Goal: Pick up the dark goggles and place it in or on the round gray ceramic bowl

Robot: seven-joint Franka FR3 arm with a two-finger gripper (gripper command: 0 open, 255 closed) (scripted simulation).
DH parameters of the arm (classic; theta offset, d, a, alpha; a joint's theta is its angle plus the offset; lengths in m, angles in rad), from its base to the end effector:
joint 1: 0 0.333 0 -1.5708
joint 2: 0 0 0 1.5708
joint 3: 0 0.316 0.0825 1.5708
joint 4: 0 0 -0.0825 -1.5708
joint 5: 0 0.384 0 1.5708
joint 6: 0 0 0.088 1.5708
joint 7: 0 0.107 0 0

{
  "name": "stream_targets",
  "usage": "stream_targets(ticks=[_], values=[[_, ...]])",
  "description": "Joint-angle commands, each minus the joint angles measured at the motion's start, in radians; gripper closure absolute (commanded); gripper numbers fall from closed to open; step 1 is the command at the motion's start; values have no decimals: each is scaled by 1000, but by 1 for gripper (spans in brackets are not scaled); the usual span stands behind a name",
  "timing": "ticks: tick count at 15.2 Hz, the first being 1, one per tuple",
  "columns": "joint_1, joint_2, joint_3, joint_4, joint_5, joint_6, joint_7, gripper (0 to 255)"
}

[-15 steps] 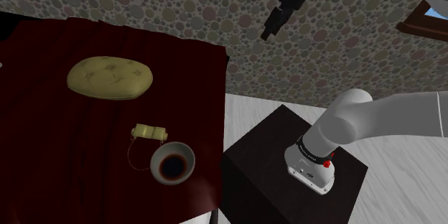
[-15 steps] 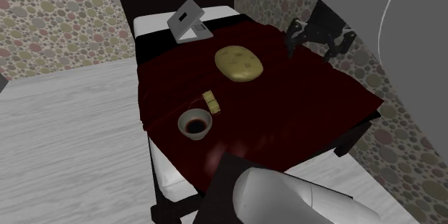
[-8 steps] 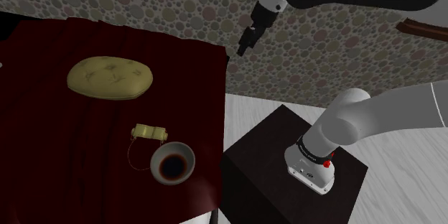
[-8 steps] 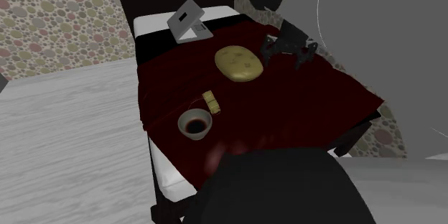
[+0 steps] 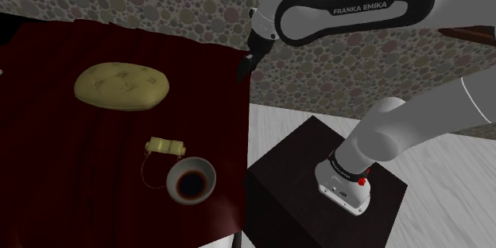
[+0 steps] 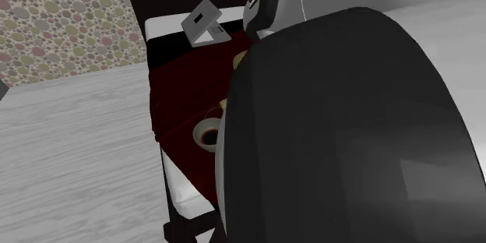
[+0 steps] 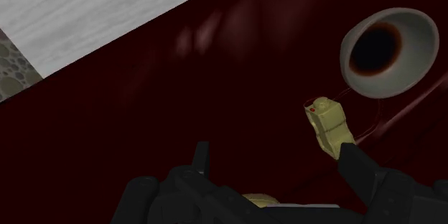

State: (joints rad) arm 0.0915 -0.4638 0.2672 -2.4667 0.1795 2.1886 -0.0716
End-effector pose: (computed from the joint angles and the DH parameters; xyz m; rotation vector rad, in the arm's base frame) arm 0.3936 0.1597 0.4705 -3.0315 -0.4926 -0.2611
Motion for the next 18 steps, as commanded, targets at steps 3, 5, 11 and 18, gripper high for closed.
stream_targets(ticks=[3, 5, 11, 18], values=[[8, 128, 68, 18, -27, 115, 44, 0], [8, 198, 101, 34, -54, 168, 72, 0], [6, 426, 184, 111, -208, 303, 202, 0], [82, 711, 179, 261, -485, 385, 407, 0]])
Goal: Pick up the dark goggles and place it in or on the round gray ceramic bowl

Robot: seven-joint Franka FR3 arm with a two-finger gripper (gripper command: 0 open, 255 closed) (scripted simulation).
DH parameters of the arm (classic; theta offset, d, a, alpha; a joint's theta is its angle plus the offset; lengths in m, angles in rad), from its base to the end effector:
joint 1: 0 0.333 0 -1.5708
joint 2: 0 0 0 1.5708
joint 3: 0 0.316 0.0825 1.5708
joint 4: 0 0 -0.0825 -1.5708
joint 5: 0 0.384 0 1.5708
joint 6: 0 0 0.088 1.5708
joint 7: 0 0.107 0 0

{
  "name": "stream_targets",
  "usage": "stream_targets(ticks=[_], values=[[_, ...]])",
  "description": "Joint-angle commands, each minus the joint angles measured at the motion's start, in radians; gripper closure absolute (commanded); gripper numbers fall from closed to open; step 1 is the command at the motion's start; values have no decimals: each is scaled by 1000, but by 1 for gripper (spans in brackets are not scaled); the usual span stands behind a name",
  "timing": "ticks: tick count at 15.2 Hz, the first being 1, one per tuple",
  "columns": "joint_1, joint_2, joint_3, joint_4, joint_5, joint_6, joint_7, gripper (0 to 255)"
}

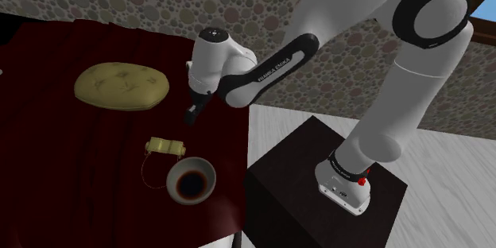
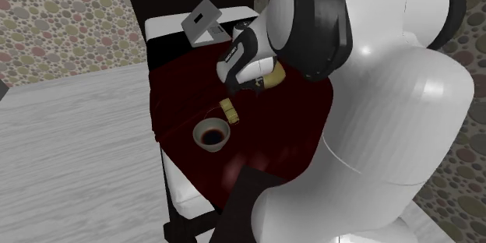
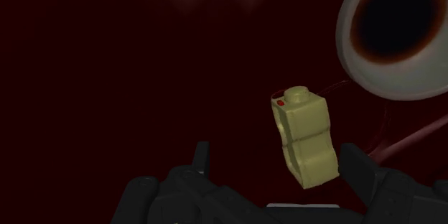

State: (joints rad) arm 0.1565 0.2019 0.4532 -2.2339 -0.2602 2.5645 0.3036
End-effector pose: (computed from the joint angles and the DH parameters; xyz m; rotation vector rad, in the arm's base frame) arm 0.4558 0.3209 0.3037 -3.0283 -0.7713 -0.2684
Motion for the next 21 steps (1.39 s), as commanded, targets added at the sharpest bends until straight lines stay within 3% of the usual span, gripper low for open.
stream_targets(ticks=[1, 6, 11, 21], values=[[37, 85, -18, 54, -80, 14, 57, 0], [146, 275, -79, 201, -216, 26, 147, 0], [248, 460, -132, 372, -296, 20, 189, 0], [283, 573, -175, 444, -334, 61, 209, 0]])
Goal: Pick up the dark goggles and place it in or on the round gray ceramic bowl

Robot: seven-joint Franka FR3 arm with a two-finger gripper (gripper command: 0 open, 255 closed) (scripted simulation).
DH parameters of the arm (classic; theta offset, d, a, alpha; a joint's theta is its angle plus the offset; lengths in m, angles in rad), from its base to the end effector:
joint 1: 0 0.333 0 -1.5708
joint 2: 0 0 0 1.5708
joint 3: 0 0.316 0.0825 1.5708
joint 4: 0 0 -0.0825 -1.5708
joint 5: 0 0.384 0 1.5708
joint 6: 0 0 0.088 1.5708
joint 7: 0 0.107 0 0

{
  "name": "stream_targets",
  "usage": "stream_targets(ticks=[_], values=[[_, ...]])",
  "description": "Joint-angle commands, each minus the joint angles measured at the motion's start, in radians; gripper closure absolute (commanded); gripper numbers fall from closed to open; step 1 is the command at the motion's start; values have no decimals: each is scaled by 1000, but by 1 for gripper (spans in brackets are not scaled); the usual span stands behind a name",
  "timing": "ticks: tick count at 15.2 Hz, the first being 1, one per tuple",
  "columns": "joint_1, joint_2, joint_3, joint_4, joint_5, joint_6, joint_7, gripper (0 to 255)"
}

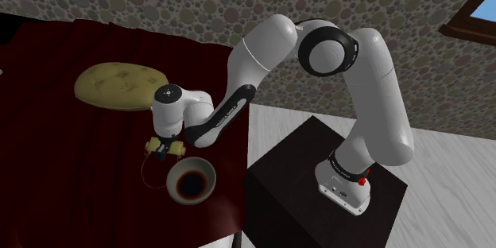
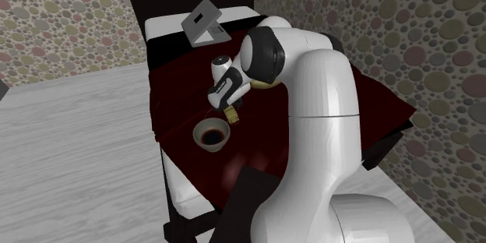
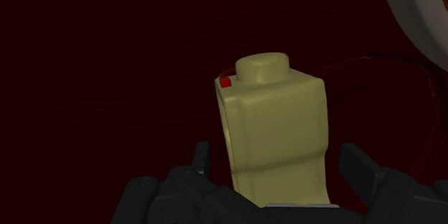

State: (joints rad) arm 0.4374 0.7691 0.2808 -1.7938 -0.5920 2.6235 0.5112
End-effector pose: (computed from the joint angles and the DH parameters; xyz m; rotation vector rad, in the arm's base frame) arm 0.4928 0.4318 0.1419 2.9467 0.9477 0.2660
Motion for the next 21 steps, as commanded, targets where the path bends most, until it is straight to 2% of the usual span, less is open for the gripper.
stream_targets(ticks=[1, 6, 7, 16, 21], values=[[3, 6, -2, 4, -2, 2, 2, 0], [3, 6, -2, 4, -2, 2, 2, 0], [3, 6, -2, 4, -2, 2, 2, 255], [3, 6, -2, 4, -2, 2, 2, 255], [-16, -48, 24, -16, 22, -33, -18, 255]])
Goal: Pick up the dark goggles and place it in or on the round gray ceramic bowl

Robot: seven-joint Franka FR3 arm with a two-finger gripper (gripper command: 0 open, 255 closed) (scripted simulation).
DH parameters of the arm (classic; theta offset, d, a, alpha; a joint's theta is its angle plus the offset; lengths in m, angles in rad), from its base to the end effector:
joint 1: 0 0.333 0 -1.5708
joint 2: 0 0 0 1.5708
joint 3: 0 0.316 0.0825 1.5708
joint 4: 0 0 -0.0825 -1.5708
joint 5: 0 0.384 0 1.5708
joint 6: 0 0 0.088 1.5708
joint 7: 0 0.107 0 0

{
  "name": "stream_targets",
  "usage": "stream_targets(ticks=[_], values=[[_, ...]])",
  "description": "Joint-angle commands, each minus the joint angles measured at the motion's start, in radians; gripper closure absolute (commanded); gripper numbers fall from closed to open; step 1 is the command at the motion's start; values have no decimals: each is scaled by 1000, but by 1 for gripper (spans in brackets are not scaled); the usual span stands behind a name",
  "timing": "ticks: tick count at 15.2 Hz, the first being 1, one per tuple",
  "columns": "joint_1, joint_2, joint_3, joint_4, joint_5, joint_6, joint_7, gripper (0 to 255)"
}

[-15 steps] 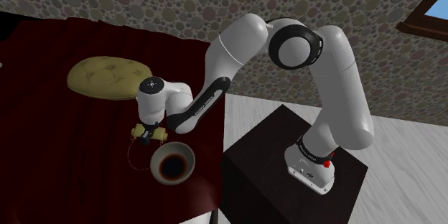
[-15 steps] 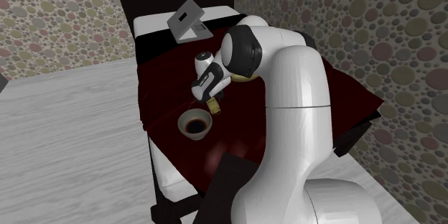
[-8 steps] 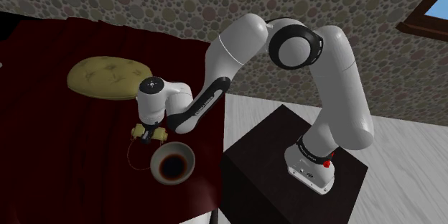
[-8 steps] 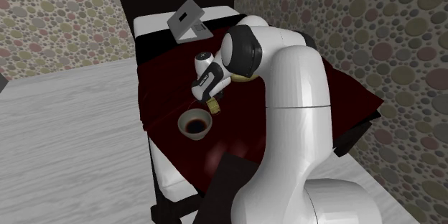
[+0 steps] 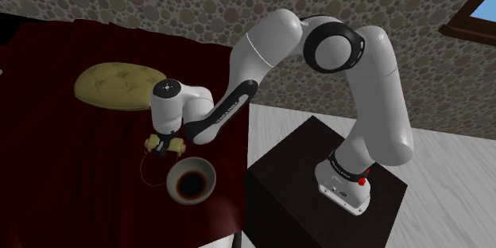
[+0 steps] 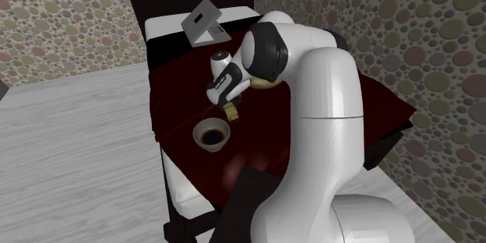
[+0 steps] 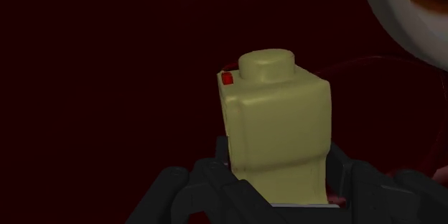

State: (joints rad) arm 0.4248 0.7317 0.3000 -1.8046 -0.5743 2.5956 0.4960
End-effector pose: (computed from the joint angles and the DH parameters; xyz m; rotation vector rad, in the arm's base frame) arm 0.4932 0.4329 0.1612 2.9467 0.9481 0.2660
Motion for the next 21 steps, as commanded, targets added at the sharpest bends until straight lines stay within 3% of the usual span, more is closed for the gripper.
stream_targets(ticks=[1, 21], values=[[-7, -22, 10, -9, 9, -13, -8, 255], [-75, -214, 105, -33, 124, -176, -101, 255]])
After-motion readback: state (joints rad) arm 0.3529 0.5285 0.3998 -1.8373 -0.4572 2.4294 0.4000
